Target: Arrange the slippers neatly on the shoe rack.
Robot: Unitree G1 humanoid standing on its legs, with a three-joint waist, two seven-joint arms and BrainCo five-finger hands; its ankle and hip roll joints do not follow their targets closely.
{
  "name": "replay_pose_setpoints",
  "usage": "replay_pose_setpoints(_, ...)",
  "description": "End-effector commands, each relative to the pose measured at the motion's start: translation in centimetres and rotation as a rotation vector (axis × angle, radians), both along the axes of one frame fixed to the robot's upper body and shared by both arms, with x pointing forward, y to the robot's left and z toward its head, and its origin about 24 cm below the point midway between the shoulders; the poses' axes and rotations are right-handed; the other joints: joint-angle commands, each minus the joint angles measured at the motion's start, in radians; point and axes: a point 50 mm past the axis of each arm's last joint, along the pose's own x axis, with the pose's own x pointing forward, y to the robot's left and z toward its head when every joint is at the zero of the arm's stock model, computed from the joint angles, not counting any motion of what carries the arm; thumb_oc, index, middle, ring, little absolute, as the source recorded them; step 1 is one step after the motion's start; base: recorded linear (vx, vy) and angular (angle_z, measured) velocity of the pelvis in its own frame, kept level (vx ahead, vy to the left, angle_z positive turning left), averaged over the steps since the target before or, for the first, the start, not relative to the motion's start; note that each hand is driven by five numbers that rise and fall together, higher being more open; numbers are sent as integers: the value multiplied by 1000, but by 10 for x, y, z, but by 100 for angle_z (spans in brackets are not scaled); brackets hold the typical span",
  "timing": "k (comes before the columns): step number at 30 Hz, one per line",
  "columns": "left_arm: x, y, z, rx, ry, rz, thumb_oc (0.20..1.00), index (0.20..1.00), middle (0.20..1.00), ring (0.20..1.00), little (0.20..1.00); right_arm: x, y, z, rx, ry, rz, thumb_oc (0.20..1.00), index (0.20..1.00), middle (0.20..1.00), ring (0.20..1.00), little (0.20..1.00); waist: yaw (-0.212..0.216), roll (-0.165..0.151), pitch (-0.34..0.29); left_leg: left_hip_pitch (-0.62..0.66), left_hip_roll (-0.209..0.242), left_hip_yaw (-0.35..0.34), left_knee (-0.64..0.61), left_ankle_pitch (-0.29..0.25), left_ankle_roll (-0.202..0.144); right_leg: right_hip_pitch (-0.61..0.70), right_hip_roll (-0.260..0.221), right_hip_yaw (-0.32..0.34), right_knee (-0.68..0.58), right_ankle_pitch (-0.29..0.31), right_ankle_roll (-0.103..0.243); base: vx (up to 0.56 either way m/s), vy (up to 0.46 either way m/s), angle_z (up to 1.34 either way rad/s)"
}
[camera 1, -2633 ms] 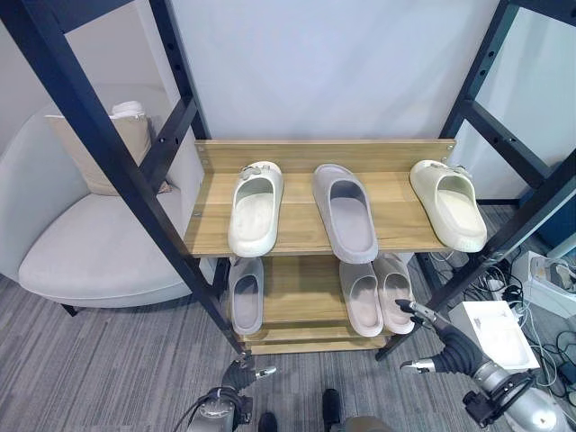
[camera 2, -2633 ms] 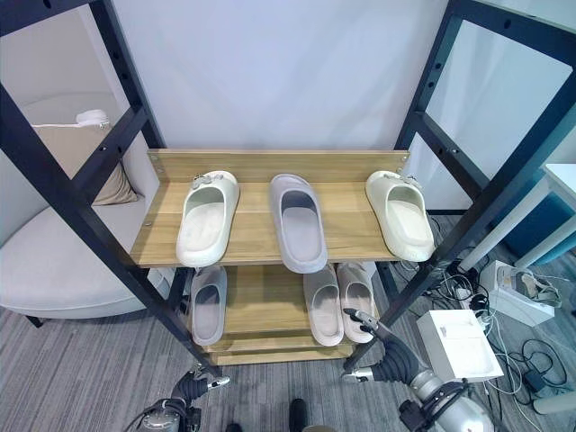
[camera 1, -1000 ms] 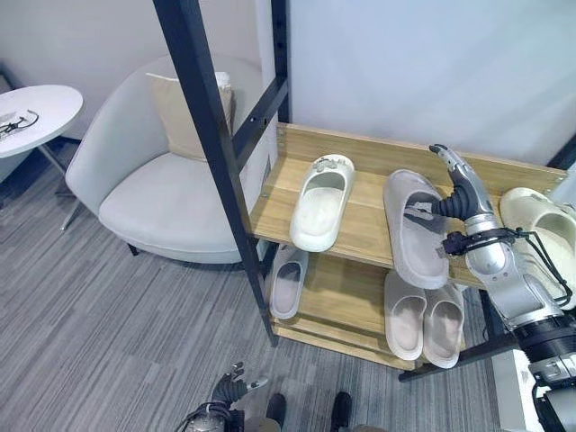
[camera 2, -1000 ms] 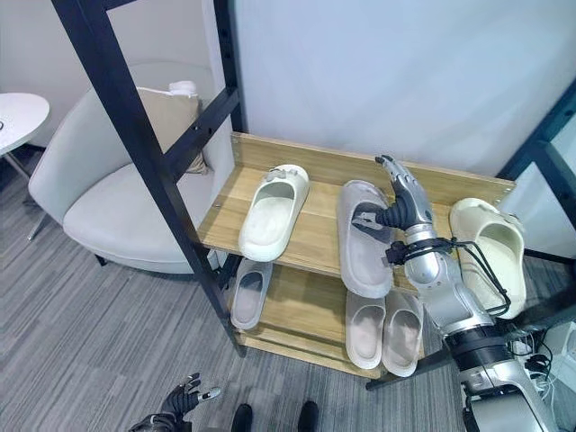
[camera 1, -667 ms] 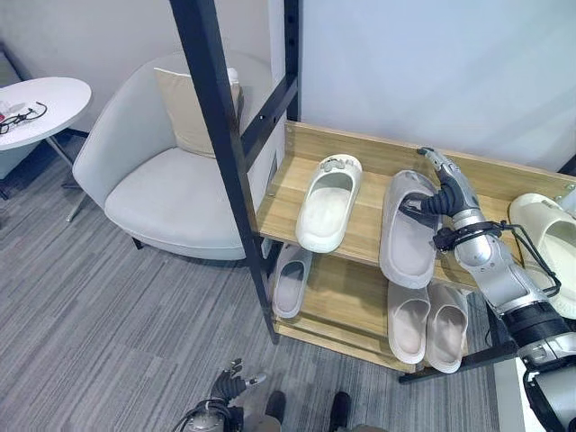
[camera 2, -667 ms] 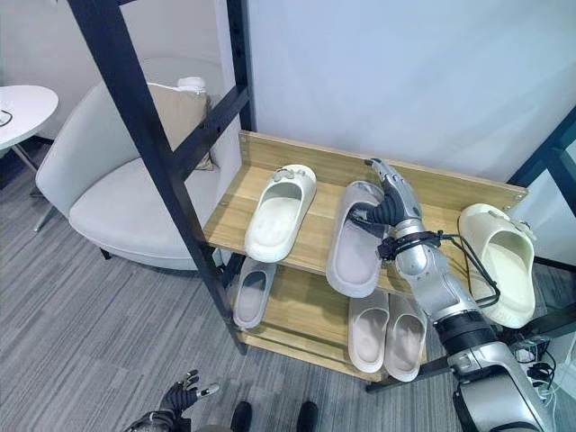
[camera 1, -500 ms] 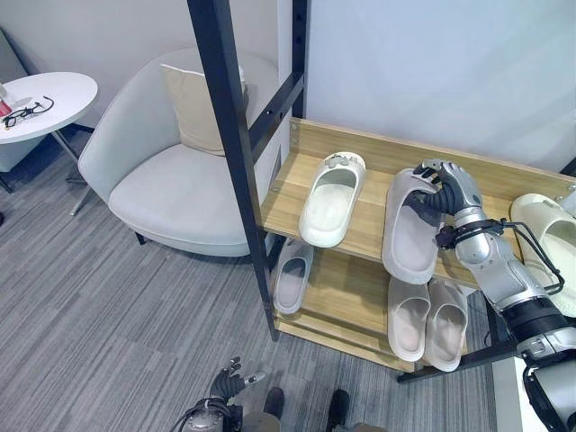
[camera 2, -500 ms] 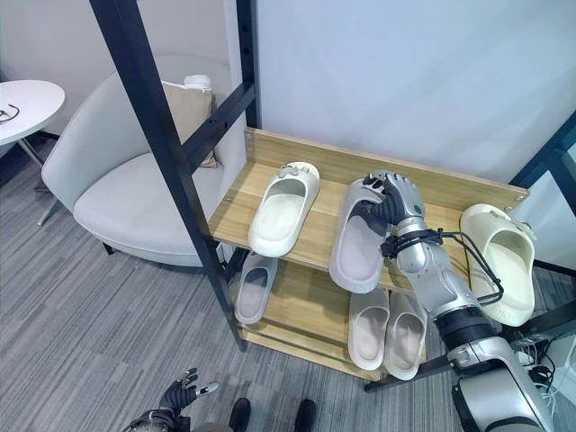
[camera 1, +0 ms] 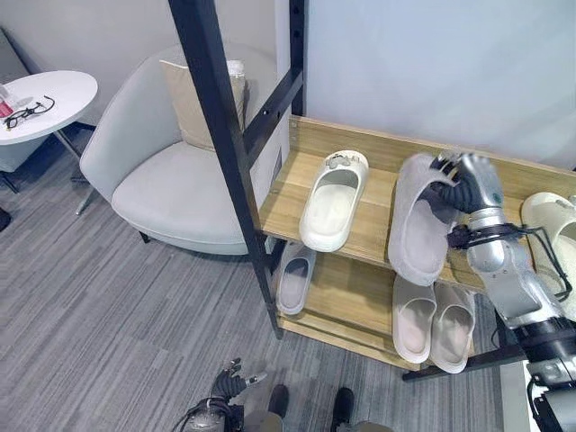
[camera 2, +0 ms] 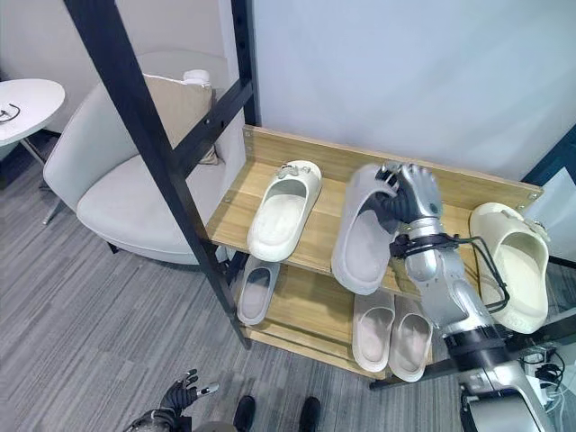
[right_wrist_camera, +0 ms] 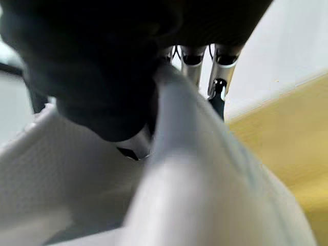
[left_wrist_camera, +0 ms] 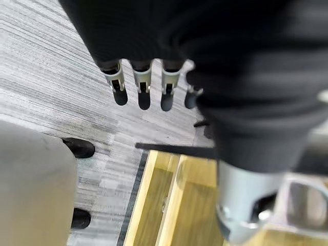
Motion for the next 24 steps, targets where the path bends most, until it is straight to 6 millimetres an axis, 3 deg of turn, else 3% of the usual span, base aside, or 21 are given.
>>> replay_pose_setpoints(1, -10, 10, -5, 55, 52, -9, 1000, 1000, 1000, 1000, 1000, -39, 17, 58, 57, -349, 173, 200, 200, 200, 200, 200, 9, -55, -44, 19, -17, -19, 0, -68, -3, 67, -77, 24, 2, -110, 83, 0, 0, 0)
replay_pose_setpoints(4, -16, 10, -7, 56, 70, 1, 1000, 1000, 1000, 1000, 1000, -66, 28, 77, 87, -501, 293, 200, 200, 200, 200, 200, -2, -52, -52, 19, -15, -16, -1, -66, -5, 67, -74, 27, 2, -113, 82, 0, 0, 0)
replay_pose_setpoints(6, -18, 9, -9, 58, 79, 3, 1000, 1000, 1000, 1000, 1000, -74, 30, 82, 103, -541, 330, 200, 200, 200, 200, 200, -5, -52, -55, 20, -15, -16, -1, -66, -6, 67, -74, 27, 2, -113, 82, 0, 0, 0)
replay_pose_setpoints(7, -18, 8, -8, 53, 70, 9, 1000, 1000, 1000, 1000, 1000, -91, 33, 92, 126, -630, 400, 200, 200, 200, 200, 200, -12, -48, -59, 21, -15, -14, -1, -66, -7, 68, -74, 29, 2, -113, 82, 0, 0, 0)
replay_pose_setpoints(8, -19, 8, -8, 54, 71, 8, 1000, 1000, 1000, 1000, 1000, -91, 32, 92, 127, -629, 400, 200, 200, 200, 200, 200, -12, -49, -60, 20, -15, -14, -1, -66, -7, 68, -74, 29, 2, -113, 82, 0, 0, 0)
replay_pose_setpoints(9, -21, 6, -9, 46, 69, 14, 1000, 1000, 1000, 1000, 1000, -102, 36, 96, 211, -665, 522, 200, 200, 200, 200, 200, -13, -44, -65, 21, -15, -13, -2, -65, -8, 67, -74, 30, 2, -113, 81, 0, 0, 0)
replay_pose_setpoints(10, -22, 6, -9, 46, 70, 14, 1000, 1000, 1000, 1000, 1000, -102, 36, 96, 211, -664, 522, 200, 200, 200, 200, 200, -13, -44, -65, 21, -15, -13, -2, -65, -8, 67, -74, 29, 2, -113, 81, -24, -7, -4)
replay_pose_setpoints(13, -23, 4, -9, 35, 71, 16, 1000, 1000, 1000, 1000, 1000, -113, 47, 98, 426, -650, 824, 200, 200, 200, 200, 200, -11, -35, -69, 21, -15, -13, -1, -63, -9, 69, -75, 28, 2, -111, 80, -35, -7, -4)
replay_pose_setpoints(14, -27, 4, -11, 36, 87, 25, 1000, 1000, 1000, 1000, 1000, -112, 57, 94, 651, -567, 1094, 200, 200, 200, 200, 200, -6, -33, -67, 19, -17, -13, 2, -55, -10, 70, -77, 23, 2, -104, 77, -61, -25, -5)
replay_pose_setpoints(15, -32, 4, -14, 39, 123, 63, 1000, 1000, 1000, 1000, 1000, -117, 79, 90, 824, -439, 1386, 200, 200, 200, 200, 200, 0, -29, -72, 27, -14, -13, 1, -61, -12, 76, -76, 21, 3, -109, 74, -46, -24, -3)
replay_pose_setpoints(20, -38, 4, -16, 46, 146, 128, 1000, 1000, 1000, 1000, 1000, -120, 111, 83, 1038, -276, 1670, 200, 200, 200, 200, 200, 22, -23, -77, 31, -13, -31, 4, -57, -17, 87, -77, 3, 6, -114, 67, -20, -20, 8)
replay_pose_setpoints(22, -41, 4, -18, 53, 164, 141, 1000, 1000, 1000, 1000, 1000, -115, 140, 68, 1213, -33, 1837, 200, 200, 200, 200, 200, 39, -21, -73, 26, -15, -49, 7, -51, -21, 91, -79, -13, 10, -115, 63, -40, -23, 5)
replay_pose_setpoints(23, -41, 4, -18, 53, 164, 141, 1000, 1000, 1000, 1000, 1000, -115, 140, 68, 1214, -33, 1838, 200, 200, 200, 200, 200, 37, -21, -73, 27, -15, -49, 7, -52, -21, 92, -79, -14, 10, -116, 63, -29, -18, 10)
replay_pose_setpoints(24, -42, 4, -18, 53, 171, 141, 1000, 1000, 1000, 1000, 1000, -117, 154, 62, 1203, 88, 1895, 200, 200, 200, 200, 200, 47, -21, -71, 24, -14, -59, 8, -49, -23, 94, -81, -23, 11, -116, 61, -26, -23, 13)
